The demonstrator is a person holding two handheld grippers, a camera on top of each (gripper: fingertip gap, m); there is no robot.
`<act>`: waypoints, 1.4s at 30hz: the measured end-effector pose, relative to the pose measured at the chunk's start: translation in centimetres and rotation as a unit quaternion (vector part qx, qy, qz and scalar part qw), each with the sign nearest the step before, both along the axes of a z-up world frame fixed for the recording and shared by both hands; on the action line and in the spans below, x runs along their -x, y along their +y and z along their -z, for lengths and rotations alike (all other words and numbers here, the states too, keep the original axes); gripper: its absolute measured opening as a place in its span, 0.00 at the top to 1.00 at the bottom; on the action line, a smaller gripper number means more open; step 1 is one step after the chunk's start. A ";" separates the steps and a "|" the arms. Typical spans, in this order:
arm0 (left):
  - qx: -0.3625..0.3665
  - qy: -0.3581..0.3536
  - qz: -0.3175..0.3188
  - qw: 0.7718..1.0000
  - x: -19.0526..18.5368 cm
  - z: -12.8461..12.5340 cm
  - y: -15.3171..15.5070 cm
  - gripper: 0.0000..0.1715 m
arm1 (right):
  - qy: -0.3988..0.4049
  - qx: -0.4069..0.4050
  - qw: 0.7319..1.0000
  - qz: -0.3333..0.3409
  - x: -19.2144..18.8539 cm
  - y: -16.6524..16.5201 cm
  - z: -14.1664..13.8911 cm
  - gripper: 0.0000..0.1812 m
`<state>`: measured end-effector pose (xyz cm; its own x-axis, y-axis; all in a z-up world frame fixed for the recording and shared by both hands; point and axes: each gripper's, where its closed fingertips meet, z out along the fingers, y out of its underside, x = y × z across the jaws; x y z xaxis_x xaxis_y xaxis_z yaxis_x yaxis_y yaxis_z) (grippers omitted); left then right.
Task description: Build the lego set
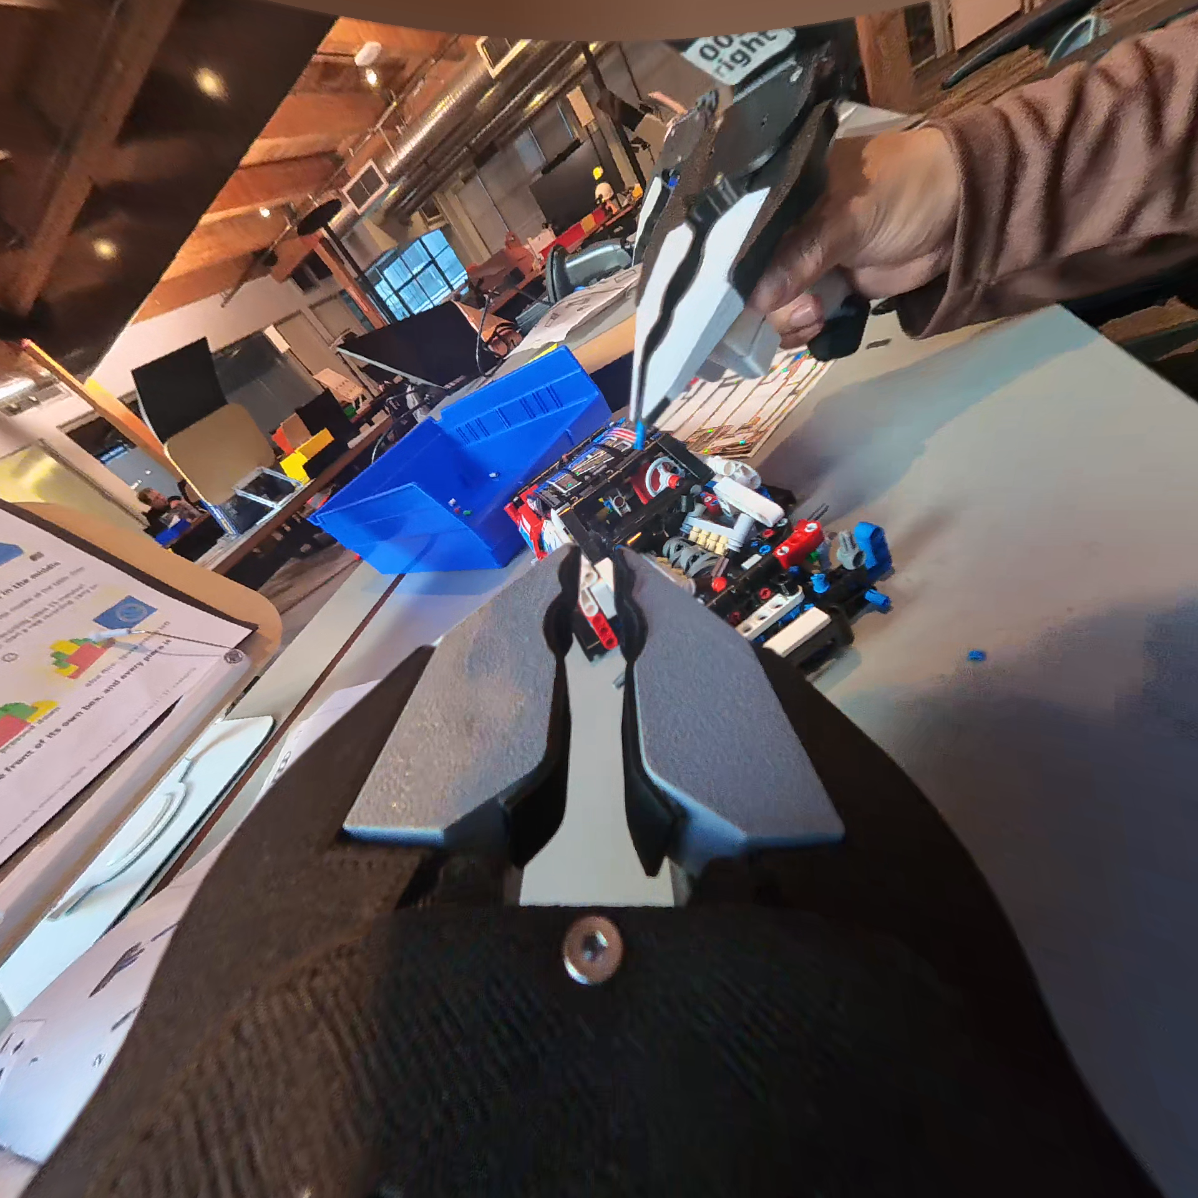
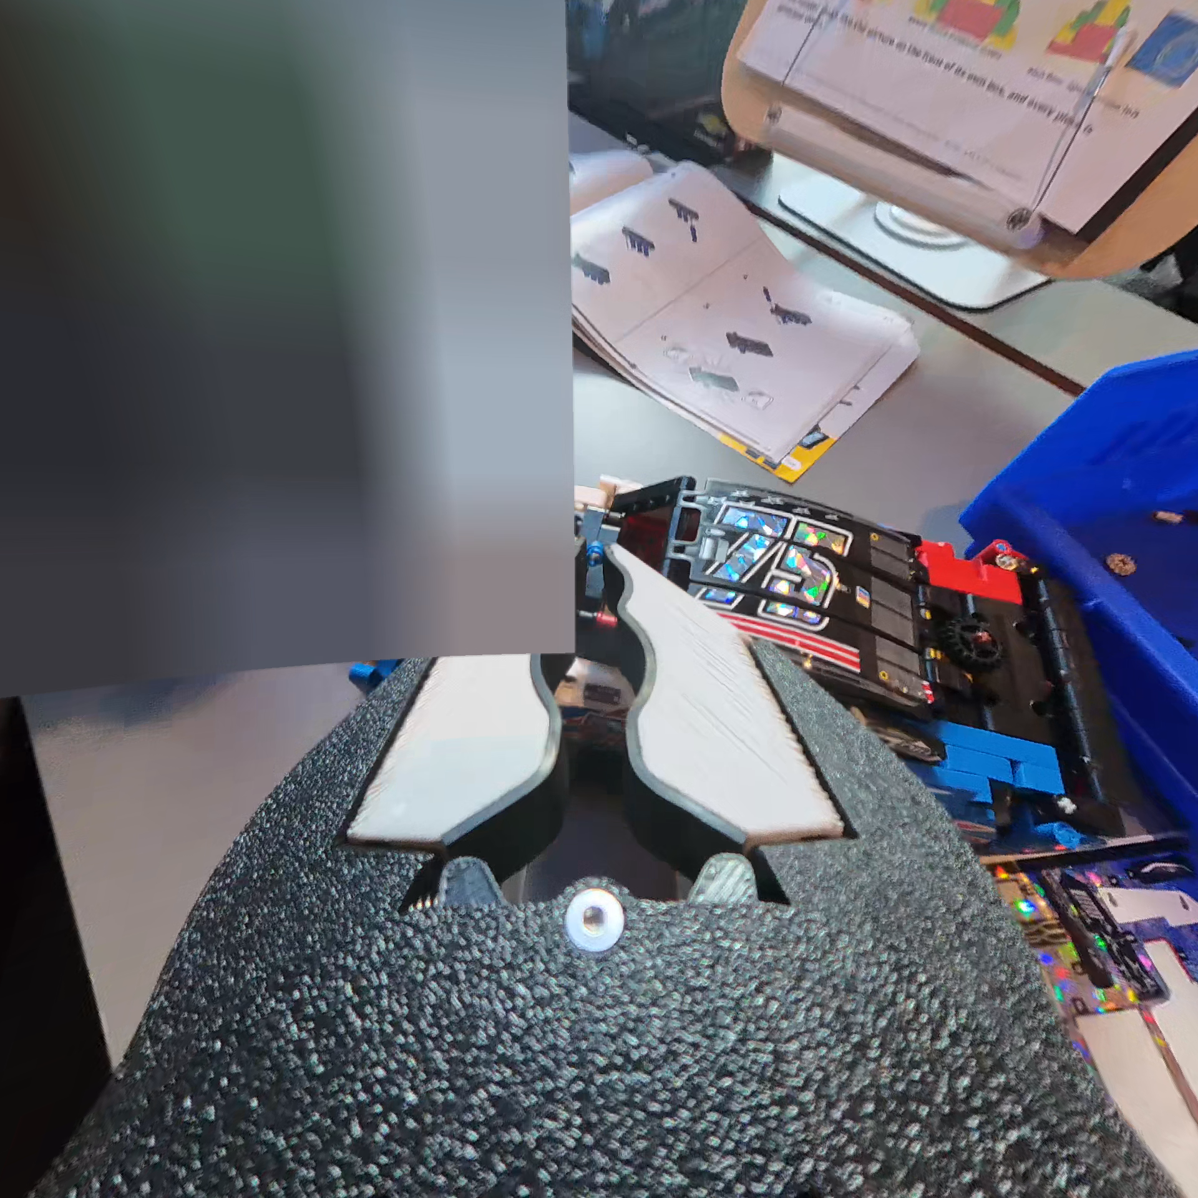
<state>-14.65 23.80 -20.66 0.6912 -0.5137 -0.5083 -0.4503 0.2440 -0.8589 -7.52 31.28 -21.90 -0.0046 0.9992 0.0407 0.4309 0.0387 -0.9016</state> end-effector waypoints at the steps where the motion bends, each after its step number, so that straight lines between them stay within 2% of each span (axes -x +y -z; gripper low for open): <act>1: 0.003 0.000 -0.002 1.000 0.1 0.1 0.1 0.96 | -0.010 0.005 1.000 -0.002 -0.1 -0.1 0.4 0.98; 6: -0.008 -0.021 -0.020 1.000 1.1 -0.8 -0.6 0.98 | -0.038 0.009 0.999 0.004 -0.7 -0.8 1.3 0.98; 10: -0.040 -0.028 -0.061 0.997 4.1 -2.9 0.5 0.98 | 0.023 0.034 0.999 0.017 -0.5 -0.5 -0.5 0.98; 12: -0.008 -0.022 -0.049 0.999 4.6 -2.9 1.2 1.00 | 0.037 0.044 0.998 0.008 -0.4 -0.8 -0.9 0.98; 14: 0.070 -0.020 -0.038 0.997 4.4 -1.5 2.0 1.00 | 0.020 0.030 0.999 0.002 -0.5 -0.8 -0.5 0.98; 16: 0.151 -0.005 -0.017 0.988 3.0 0.5 2.3 0.98 | 0.008 0.027 1.000 -0.010 -0.7 -1.0 -0.6 0.98; 17: 0.170 -0.002 -0.020 0.985 2.3 1.0 2.8 0.96 | 0.003 0.029 0.999 -0.016 -0.9 -1.1 -0.6 0.98; 22: 0.188 0.030 0.017 0.982 -3.3 1.9 4.5 0.91 | -0.012 0.028 0.999 -0.035 -1.3 -1.3 -0.2 0.98; 26: 0.205 0.055 0.059 0.975 -5.9 2.7 5.6 0.94 | -0.037 0.004 0.998 -0.046 -1.0 -1.6 1.1 0.98; 31: 0.194 0.104 0.080 0.972 -7.3 4.1 7.0 0.97 | -0.061 -0.009 0.997 -0.050 -0.7 -1.4 1.8 0.97; 35: 0.209 0.093 0.095 0.969 -7.4 4.2 6.9 0.99 | -0.071 -0.036 0.995 -0.053 -0.4 -1.6 1.7 0.97; 36: 0.215 0.087 0.101 0.968 -7.4 4.1 6.6 0.98 | -0.073 -0.041 0.995 -0.053 -0.4 -1.7 1.7 0.97; 37: 0.221 0.082 0.114 0.965 -7.5 3.9 6.1 0.94 | -0.075 -0.041 0.995 -0.054 -0.4 -1.7 1.7 0.97; 42: 0.214 0.106 0.106 0.965 -7.4 4.5 6.0 0.94 | -0.069 -0.030 0.996 -0.048 -0.4 -1.6 2.2 0.98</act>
